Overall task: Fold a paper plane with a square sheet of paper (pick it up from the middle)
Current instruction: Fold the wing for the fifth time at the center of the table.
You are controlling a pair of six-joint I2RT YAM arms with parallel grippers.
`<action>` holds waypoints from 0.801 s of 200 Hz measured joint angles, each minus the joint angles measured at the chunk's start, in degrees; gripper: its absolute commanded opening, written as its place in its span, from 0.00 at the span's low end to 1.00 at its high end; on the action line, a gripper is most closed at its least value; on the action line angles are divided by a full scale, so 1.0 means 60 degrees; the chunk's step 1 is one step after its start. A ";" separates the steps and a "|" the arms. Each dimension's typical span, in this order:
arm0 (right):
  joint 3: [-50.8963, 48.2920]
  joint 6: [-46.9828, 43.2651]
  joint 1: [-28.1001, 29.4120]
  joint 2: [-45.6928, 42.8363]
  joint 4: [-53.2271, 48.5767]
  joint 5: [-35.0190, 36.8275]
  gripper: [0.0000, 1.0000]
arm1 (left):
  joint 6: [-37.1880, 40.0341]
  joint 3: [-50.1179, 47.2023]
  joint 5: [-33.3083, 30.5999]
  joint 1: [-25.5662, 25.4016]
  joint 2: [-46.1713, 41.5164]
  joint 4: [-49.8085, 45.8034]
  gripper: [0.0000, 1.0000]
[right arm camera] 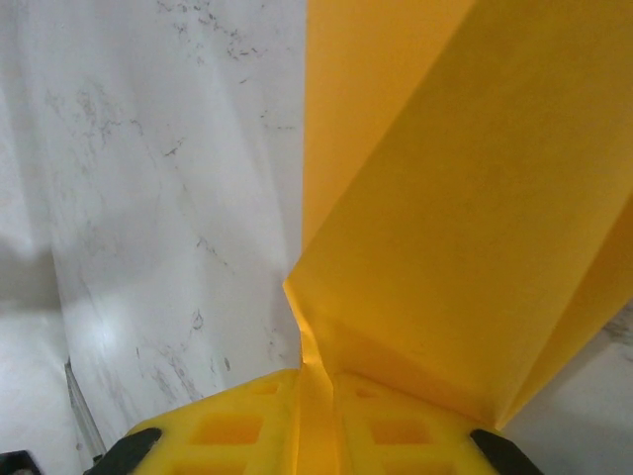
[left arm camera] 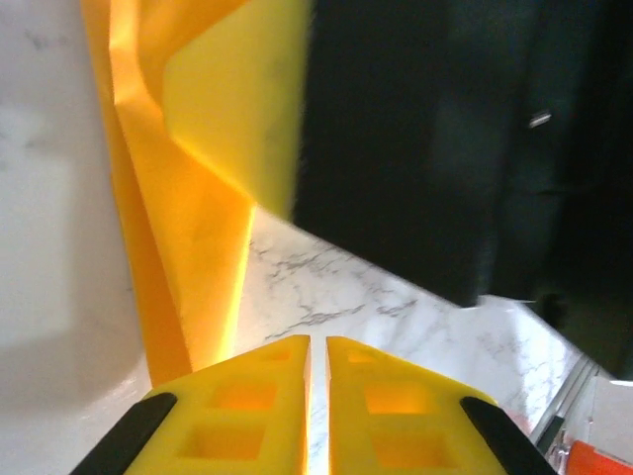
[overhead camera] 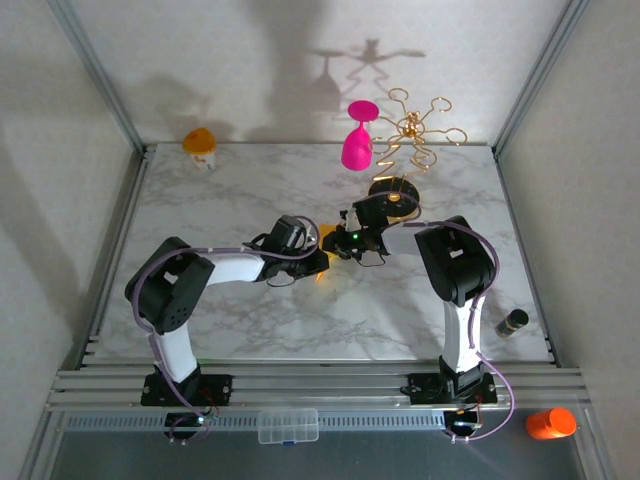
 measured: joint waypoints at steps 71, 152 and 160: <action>0.0000 0.0000 0.0000 0.0004 -0.0004 0.0000 0.18 | 0.0004 0.0000 -0.0051 -0.0058 0.0240 -0.0004 0.12; 0.0004 0.0000 0.0000 0.0015 -0.0004 -0.0004 0.18 | -0.0004 0.0000 -0.0051 -0.0076 0.0379 0.0007 0.12; 0.0011 0.0000 0.0000 0.0015 -0.0015 0.0000 0.18 | -0.0004 0.0000 -0.0055 -0.0087 0.0382 0.0007 0.12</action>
